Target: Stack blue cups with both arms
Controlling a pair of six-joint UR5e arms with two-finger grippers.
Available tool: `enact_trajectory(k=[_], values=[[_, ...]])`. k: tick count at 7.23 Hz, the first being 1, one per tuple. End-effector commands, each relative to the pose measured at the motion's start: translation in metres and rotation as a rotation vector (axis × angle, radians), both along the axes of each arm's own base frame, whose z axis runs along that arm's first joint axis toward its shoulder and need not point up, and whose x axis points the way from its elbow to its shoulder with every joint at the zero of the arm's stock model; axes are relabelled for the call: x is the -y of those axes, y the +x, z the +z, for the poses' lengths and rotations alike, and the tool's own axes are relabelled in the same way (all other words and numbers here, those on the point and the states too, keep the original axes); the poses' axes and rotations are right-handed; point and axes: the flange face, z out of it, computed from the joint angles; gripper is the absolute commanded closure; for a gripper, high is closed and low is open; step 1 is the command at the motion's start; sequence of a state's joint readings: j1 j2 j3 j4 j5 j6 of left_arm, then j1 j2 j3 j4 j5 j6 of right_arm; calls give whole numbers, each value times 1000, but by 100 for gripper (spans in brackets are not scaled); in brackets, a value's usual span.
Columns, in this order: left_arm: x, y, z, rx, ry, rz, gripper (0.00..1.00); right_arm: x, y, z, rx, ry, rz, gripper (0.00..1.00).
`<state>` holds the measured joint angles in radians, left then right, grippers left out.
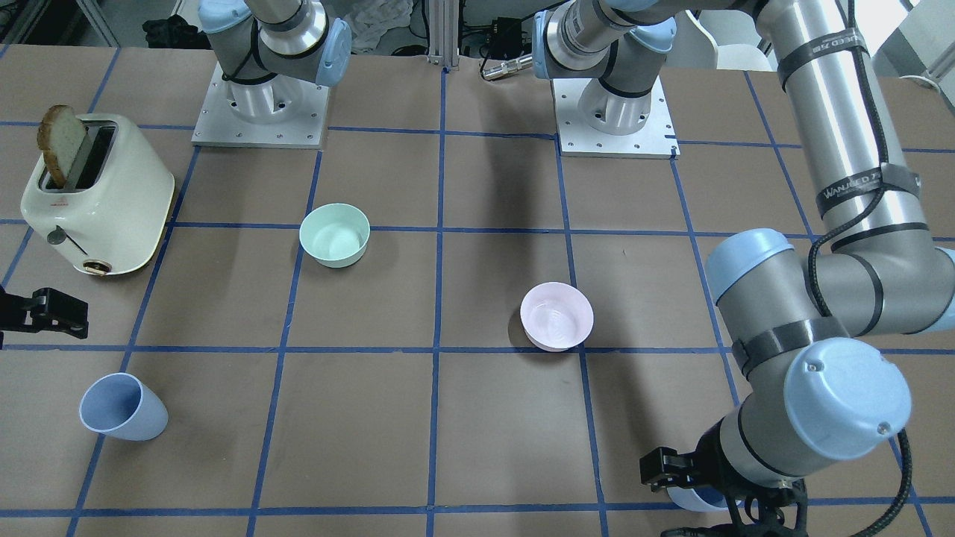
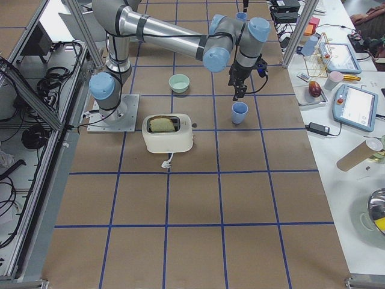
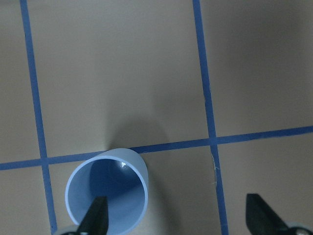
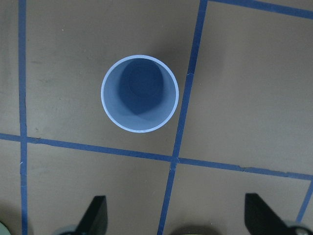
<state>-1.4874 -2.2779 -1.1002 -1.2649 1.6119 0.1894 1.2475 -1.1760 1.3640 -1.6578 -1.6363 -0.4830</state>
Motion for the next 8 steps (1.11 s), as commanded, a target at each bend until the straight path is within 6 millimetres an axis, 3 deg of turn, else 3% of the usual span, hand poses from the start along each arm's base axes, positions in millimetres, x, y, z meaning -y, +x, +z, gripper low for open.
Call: enact_trajectory(k=[1,2,3,4,6,7,8], values=[[-7,18,-41,19,79,21,10,8,-19,-20,9,13,-11,0],[-9,18,-46,22,83,21,44,13,-24,-26,11,-16,-22,0],[-9,18,-46,17,82,22,87,22,-26,-40,42,-36,-20,0],[-9,18,-47,17,84,24,100,26,-32,-52,47,-35,-13,0],[-9,16,-42,18,77,27,100,29,-35,-65,53,-18,-18,0],[-11,7,-32,15,67,27,100,30,-35,-70,55,-12,-20,0],[-19,-36,-11,18,41,17,100,32,-36,-74,57,-6,-21,0]])
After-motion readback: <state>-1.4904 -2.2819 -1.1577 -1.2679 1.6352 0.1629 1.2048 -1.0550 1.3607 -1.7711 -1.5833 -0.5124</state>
